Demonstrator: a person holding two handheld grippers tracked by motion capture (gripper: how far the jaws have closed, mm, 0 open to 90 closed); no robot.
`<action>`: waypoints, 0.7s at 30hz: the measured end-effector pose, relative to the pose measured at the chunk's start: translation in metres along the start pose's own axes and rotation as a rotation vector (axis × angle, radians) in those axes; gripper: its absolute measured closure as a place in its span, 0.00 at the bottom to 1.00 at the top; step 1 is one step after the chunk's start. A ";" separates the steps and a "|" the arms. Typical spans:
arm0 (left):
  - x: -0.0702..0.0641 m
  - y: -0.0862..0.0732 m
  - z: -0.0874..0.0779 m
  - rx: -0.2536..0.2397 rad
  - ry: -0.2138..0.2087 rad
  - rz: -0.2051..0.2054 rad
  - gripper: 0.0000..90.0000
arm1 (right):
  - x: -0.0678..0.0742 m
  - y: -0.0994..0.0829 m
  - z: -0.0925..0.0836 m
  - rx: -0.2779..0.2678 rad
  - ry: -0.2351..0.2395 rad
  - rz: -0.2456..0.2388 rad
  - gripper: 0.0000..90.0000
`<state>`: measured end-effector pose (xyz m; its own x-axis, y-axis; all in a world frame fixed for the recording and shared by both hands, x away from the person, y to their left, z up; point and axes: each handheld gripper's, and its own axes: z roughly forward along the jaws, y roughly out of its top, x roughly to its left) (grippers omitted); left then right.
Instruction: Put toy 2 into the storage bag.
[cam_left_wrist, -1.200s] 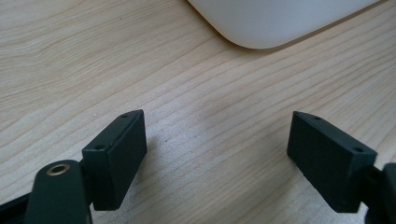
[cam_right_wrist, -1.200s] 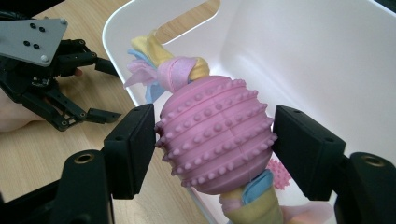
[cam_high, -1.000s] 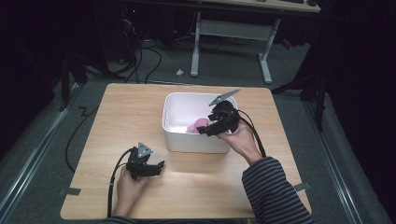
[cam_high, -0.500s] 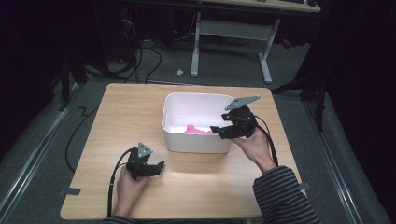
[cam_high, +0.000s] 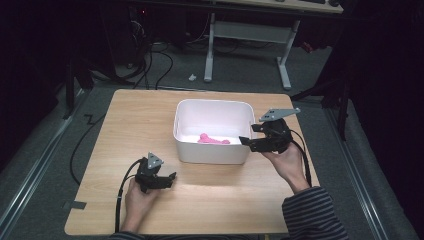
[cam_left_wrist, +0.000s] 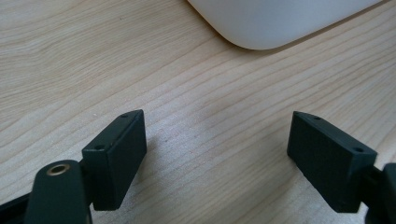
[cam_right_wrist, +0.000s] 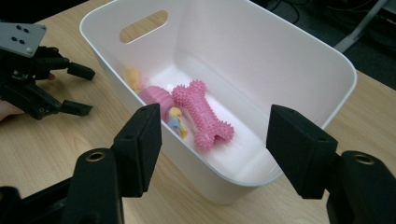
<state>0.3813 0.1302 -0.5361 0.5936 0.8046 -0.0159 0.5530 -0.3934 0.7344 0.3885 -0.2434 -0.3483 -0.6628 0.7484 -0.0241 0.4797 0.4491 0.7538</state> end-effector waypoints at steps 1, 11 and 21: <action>0.000 0.000 0.000 0.000 0.000 0.000 0.22 | -0.001 -0.002 -0.002 -0.002 -0.002 0.006 0.40; 0.000 0.000 0.000 0.003 0.001 0.002 0.22 | -0.012 -0.026 -0.032 -0.040 -0.053 0.068 0.40; 0.000 0.000 0.000 0.002 0.001 0.002 0.22 | -0.022 -0.057 -0.055 -0.062 -0.106 0.143 0.40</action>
<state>0.3813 0.1302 -0.5359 0.5939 0.8044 -0.0139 0.5534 -0.3959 0.7328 0.3439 -0.3120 -0.3544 -0.5247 0.8510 0.0199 0.5265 0.3061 0.7931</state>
